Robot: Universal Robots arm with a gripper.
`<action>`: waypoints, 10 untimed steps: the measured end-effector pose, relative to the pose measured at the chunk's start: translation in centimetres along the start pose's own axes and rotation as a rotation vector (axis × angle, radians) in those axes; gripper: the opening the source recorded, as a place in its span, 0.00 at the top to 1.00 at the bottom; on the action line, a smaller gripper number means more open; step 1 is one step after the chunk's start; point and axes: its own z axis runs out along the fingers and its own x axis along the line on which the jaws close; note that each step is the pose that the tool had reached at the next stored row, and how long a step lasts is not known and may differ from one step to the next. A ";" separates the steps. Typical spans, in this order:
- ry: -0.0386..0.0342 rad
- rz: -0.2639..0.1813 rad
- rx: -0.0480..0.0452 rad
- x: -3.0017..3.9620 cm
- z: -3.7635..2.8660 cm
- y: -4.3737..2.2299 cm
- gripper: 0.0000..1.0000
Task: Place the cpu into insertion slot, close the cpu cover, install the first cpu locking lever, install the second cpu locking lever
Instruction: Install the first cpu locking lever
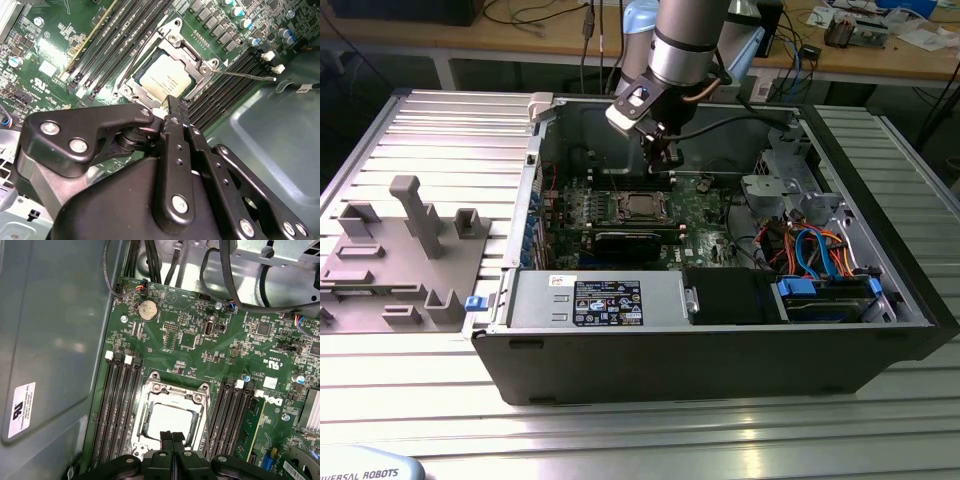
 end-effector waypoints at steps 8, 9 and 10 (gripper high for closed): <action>-0.0014 -0.016 0.0009 0.00 0.00 0.00 0.89; -0.0015 -0.019 0.0010 0.00 0.00 0.00 0.89; -0.0019 -0.023 0.0012 0.00 0.00 0.00 0.89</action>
